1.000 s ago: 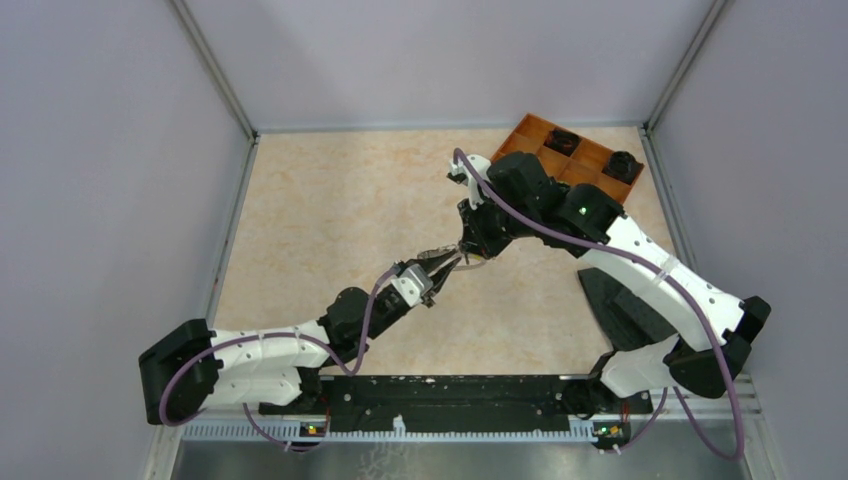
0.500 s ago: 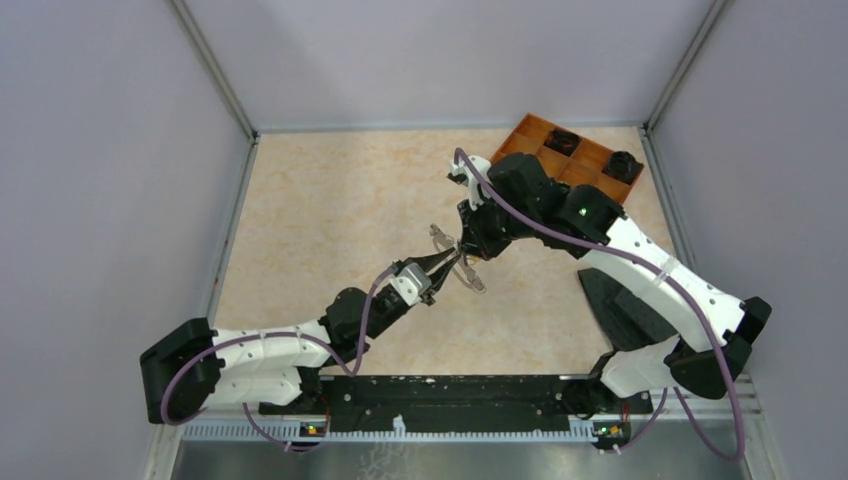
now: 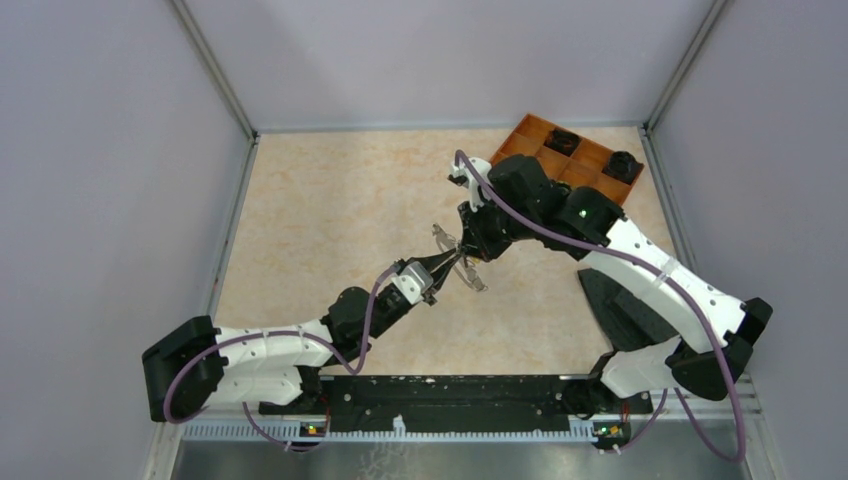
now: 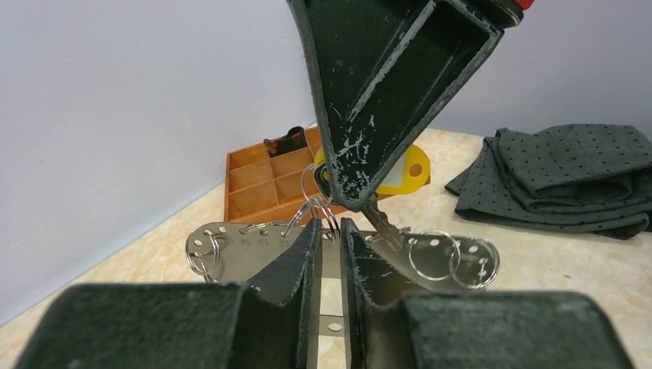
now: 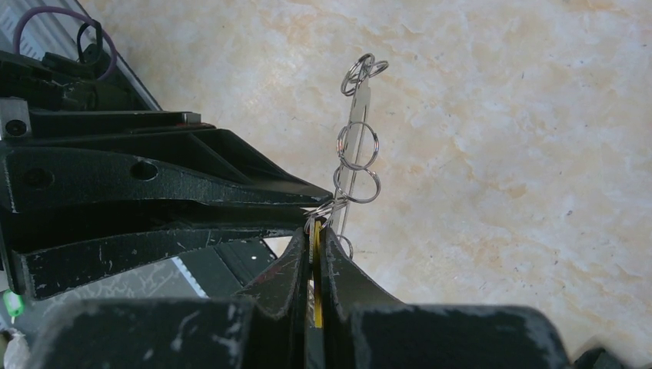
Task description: Remove the keys from the keyring
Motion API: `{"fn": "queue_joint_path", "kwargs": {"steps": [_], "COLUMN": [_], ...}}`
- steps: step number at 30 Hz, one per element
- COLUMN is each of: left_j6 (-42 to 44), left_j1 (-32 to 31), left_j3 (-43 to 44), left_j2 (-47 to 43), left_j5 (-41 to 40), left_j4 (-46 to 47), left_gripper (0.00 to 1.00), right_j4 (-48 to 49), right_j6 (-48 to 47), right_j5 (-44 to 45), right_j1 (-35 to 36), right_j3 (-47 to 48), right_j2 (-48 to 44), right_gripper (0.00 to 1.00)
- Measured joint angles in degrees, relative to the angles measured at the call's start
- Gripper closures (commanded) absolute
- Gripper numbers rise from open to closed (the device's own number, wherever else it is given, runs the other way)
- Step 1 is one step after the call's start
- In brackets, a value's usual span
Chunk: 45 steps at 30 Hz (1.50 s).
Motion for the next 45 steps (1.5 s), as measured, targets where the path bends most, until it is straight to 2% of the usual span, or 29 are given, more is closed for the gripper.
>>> {"fn": "queue_joint_path", "kwargs": {"steps": [4,9,25,35,40,45], "left_j6": [-0.33,-0.87,-1.29,-1.44,-2.27,-3.43], "left_j1": [0.0,0.02,0.02,0.02,0.02,0.0], "left_j3": [0.0,0.24,0.48,-1.75,-1.81,-1.79], "left_j2": [0.0,0.0,-0.15,-0.15,-0.15,-0.02], "left_j5": [-0.13,-0.17,0.04,1.75,1.66,0.9], "left_j4": [-0.02,-0.48,-1.73,0.83,1.9,2.12], "left_gripper": [0.87,1.0,1.0,1.0,0.86,0.8], "right_j4": [0.09,0.15,1.09,1.29,0.85,-0.02], "right_j6": [0.0,-0.02,-0.17,-0.28,-1.14,-1.79], "right_j5": [0.07,0.46,3.56,3.28,2.38,2.43], "right_j1": [0.0,0.0,-1.01,-1.79,-1.79,-1.64], "right_j3": [-0.46,-0.76,-4.92,-6.47,-5.27,-2.75], "right_j2": [-0.02,-0.09,-0.98,-0.98,-0.98,-0.98], "right_gripper": [1.0,1.0,1.0,1.0,1.0,1.0]}}
